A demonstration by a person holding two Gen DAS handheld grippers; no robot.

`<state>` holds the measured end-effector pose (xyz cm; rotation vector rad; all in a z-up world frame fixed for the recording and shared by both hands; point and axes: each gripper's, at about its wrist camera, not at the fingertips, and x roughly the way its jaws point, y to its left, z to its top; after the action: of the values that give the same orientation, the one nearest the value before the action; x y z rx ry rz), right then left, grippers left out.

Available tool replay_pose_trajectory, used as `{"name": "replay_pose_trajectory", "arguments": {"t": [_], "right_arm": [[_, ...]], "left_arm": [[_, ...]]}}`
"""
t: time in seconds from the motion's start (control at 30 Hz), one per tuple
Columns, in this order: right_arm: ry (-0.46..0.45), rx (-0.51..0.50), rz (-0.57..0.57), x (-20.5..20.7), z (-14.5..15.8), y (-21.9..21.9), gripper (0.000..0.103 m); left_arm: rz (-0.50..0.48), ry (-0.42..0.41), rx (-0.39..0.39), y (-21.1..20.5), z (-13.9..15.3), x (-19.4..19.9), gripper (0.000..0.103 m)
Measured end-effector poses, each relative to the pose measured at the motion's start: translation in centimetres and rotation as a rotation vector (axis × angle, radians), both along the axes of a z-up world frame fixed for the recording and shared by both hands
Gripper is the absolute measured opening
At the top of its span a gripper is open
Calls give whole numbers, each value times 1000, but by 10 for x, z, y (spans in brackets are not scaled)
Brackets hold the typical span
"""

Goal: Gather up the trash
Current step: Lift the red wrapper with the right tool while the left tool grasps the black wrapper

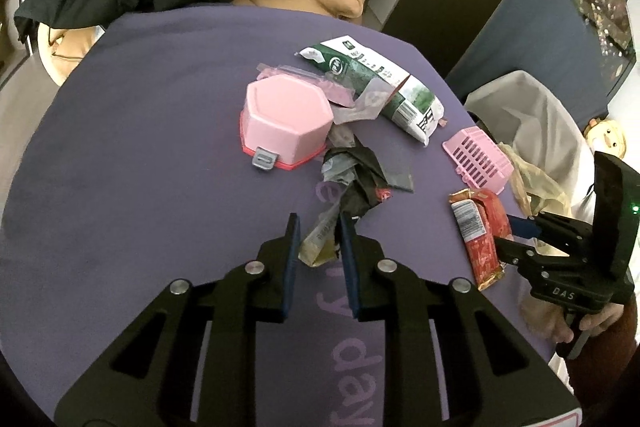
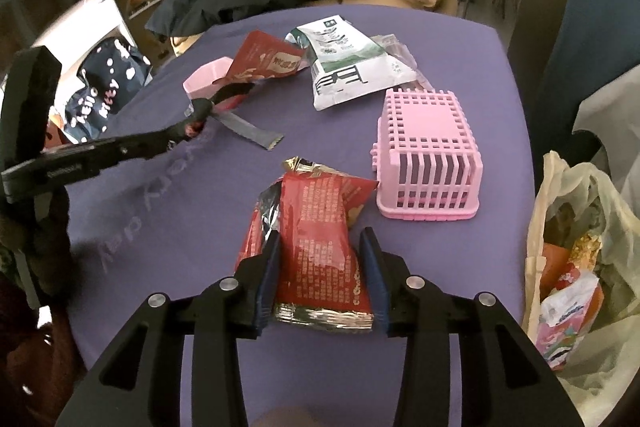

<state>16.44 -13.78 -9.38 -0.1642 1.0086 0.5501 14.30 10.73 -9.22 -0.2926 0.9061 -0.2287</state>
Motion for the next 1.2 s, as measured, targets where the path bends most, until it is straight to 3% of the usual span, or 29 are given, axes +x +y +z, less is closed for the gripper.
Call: {"name": "replay_pose_trajectory", "arguments": {"t": [0.23, 0.33, 0.57, 0.67, 0.83, 1.07, 1.2], "right_arm": [[37, 27, 11, -2, 2, -7, 38], [42, 18, 17, -5, 4, -8, 38], [-12, 1, 53, -13, 11, 2, 38], [-42, -39, 23, -11, 12, 3, 38], [-109, -7, -19, -14, 29, -10, 36], [-170, -2, -77, -21, 44, -28, 36], [-176, 20, -98, -24, 45, -38, 36]], "left_arm": [[20, -5, 1, 13, 1, -4, 21], [25, -9, -15, 17, 3, -4, 37], [53, -28, -3, 26, 10, -7, 41], [62, -33, -6, 31, 12, -8, 42], [13, -60, -6, 22, 15, -10, 48], [-89, -83, 85, -23, 20, 4, 49], [-91, -36, 155, -43, 10, 22, 49]]}}
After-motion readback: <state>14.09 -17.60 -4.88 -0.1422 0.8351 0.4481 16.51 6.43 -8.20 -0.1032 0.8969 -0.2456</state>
